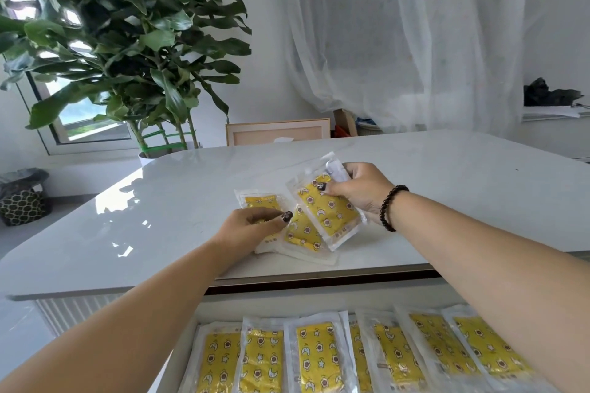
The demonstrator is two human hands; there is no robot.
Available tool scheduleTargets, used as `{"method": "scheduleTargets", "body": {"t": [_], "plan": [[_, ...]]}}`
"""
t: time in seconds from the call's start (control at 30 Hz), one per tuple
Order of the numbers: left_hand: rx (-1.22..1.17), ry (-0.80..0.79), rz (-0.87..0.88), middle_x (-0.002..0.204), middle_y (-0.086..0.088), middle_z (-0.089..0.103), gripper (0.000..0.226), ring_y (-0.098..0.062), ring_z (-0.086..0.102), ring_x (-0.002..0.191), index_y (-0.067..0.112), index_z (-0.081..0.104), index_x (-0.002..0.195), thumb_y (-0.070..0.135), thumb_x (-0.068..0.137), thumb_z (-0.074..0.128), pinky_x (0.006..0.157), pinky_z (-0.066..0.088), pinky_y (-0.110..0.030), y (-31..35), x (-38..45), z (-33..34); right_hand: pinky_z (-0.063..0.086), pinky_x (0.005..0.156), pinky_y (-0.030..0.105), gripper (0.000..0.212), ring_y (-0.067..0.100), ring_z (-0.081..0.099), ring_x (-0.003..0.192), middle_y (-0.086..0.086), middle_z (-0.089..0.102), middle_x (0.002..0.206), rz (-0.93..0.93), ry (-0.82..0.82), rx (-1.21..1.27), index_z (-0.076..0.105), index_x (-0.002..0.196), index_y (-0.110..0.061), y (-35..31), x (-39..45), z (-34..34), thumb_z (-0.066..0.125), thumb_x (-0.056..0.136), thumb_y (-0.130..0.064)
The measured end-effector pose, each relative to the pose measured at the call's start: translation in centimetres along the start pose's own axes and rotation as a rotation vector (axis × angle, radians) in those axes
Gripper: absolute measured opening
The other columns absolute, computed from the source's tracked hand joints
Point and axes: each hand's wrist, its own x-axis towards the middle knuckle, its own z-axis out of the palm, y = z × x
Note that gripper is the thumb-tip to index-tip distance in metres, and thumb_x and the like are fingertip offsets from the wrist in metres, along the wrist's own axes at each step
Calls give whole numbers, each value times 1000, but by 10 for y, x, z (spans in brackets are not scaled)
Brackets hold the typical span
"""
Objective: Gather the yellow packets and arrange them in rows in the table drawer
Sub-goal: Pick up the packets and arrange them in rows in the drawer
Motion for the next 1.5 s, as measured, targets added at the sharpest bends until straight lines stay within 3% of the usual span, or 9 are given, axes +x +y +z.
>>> {"method": "scheduleTargets", "body": {"t": [0.2, 0.37, 0.6, 0.83, 0.93, 1.07, 1.3, 1.4, 1.5], "plan": [[-72, -109, -46, 70, 14, 74, 7, 4, 67, 61, 25, 74, 84, 18, 85, 71, 59, 49, -7, 3, -2, 2, 57, 81, 49, 14, 32, 68, 88, 14, 70, 91, -59, 129, 140, 65, 90, -4, 7, -7, 37, 70, 81, -13], [-149, 28, -78, 81, -1, 76, 14, -12, 68, 69, 20, 76, 81, 18, 91, 65, 72, 55, -22, 1, 0, 2, 43, 57, 27, 39, 15, 52, 70, 6, 54, 99, 73, 283, 233, 43, 130, -3, 13, -8, 55, 49, 96, -21], [-137, 4, -55, 95, -18, 74, 18, -26, 68, 83, 12, 74, 90, 29, 86, 69, 85, 53, -40, -2, 0, 0, 39, 68, 28, 44, 22, 51, 81, 6, 49, 97, 166, 341, 298, 32, 136, -5, 31, -8, 82, 43, 99, -25], [-57, 24, -38, 86, -2, 75, 14, -16, 71, 73, 21, 69, 90, 14, 81, 76, 66, 55, -24, -1, -2, 1, 55, 68, 31, 39, 17, 60, 73, 5, 61, 102, 94, 257, 424, 45, 112, -22, 27, -11, 73, 64, 83, -3], [-78, 2, -41, 95, -6, 74, 17, -21, 69, 82, 21, 67, 92, 8, 83, 72, 83, 57, -35, -1, -2, -2, 55, 88, 46, 49, 26, 65, 99, 11, 61, 116, 14, 160, 457, 56, 92, -29, 26, -9, 65, 71, 69, 12], [-65, -70, -68, 101, -14, 73, 19, -26, 68, 86, 19, 66, 94, 3, 85, 68, 89, 53, -42, 0, -4, -6, 56, 86, 44, 53, 30, 64, 102, 14, 61, 118, 20, -1, 426, 61, 99, -20, 24, -9, 55, 76, 63, 17], [-144, 92, -72, 82, -3, 75, 13, -16, 69, 71, 18, 71, 84, 19, 76, 81, 66, 55, -24, 2, -2, 3, 51, 95, 44, 54, 30, 62, 107, 13, 63, 115, 48, 103, 537, 57, 97, -18, 27, -6, 56, 83, 58, 9], [-191, 127, -80, 74, 2, 74, 13, -11, 67, 63, 17, 72, 82, 19, 74, 82, 59, 52, -18, 1, -1, 2, 52, 95, 41, 48, 29, 63, 106, 9, 66, 110, -13, 99, 397, 62, 99, -16, 24, -3, 53, 83, 61, 4], [-194, 79, -97, 87, -6, 75, 17, -22, 71, 78, 16, 70, 89, 15, 76, 80, 75, 58, -32, 1, -2, -1, 53, 93, 42, 45, 26, 65, 102, 6, 69, 106, -57, 46, 169, 66, 99, -18, 19, -5, 47, 85, 60, -4]]}}
